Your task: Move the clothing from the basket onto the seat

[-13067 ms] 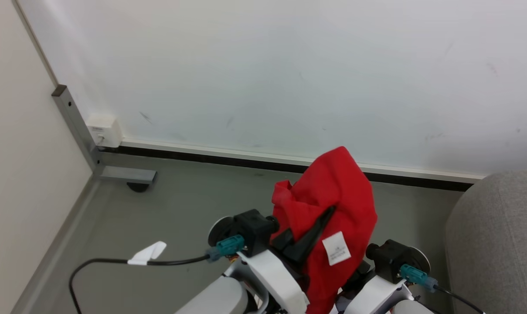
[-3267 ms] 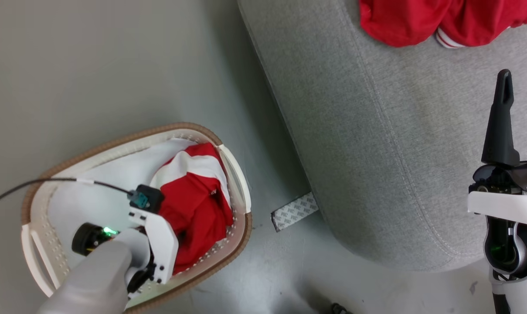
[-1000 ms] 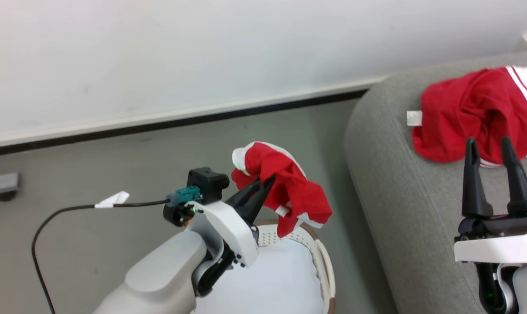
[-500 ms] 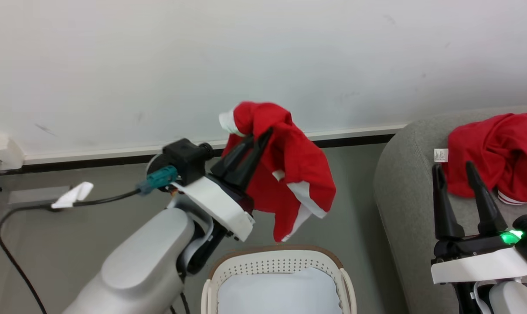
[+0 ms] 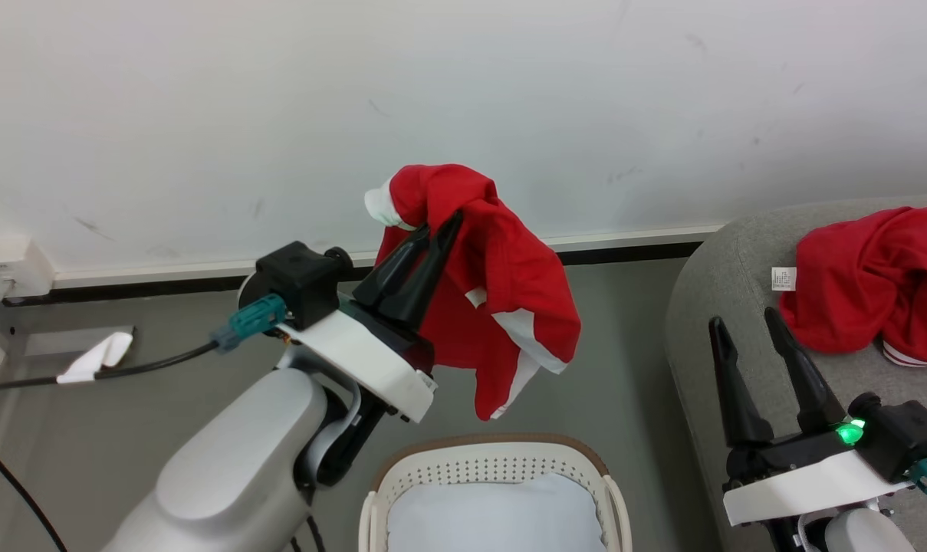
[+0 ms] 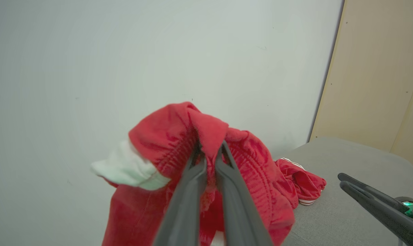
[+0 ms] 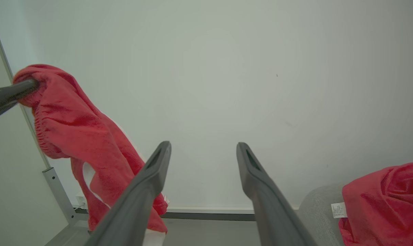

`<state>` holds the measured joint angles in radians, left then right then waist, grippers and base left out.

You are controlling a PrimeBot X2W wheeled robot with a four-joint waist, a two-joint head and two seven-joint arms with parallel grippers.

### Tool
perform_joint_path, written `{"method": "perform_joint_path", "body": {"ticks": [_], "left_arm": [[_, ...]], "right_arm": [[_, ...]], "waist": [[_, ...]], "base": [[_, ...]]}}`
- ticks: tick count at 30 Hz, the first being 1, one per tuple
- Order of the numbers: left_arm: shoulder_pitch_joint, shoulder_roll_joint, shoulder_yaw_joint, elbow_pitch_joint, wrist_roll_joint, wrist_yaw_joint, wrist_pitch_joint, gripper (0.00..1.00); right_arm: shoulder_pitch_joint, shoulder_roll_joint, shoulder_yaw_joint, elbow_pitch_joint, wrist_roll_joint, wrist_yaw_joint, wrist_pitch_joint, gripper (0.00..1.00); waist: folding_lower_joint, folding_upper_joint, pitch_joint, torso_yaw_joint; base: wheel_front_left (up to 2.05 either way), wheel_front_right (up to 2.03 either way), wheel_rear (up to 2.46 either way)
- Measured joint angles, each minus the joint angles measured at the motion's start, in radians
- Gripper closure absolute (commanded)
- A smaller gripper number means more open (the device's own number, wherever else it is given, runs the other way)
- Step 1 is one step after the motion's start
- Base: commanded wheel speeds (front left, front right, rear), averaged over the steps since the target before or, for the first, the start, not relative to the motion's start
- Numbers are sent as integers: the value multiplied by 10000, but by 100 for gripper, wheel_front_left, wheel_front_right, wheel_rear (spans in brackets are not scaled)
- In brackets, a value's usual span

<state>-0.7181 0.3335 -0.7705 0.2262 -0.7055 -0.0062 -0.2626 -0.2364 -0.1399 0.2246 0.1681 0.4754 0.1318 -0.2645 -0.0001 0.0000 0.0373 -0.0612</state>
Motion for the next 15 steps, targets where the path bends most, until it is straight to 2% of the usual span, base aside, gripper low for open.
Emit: {"method": "perform_joint_path", "body": {"ticks": [5,10,15], "left_arm": [[100,-25,-82,-86,-27,42,0,100],[191,-96,-221,-123,-29,40,10,100],[197,-211,-357,-182,-27,25,33,100]], "right_arm": [[-50,-180,761,249,-73,0,0,0],[-468,-453,2316,665,-107,0,2,0],[-1081,-512,3333,1409,23,0,2,0]], "waist": [[0,0,-9,12],[0,0,-53,28],[0,0,-98,187]], "base": [[0,0,0],[0,0,0],[0,0,0]]}}
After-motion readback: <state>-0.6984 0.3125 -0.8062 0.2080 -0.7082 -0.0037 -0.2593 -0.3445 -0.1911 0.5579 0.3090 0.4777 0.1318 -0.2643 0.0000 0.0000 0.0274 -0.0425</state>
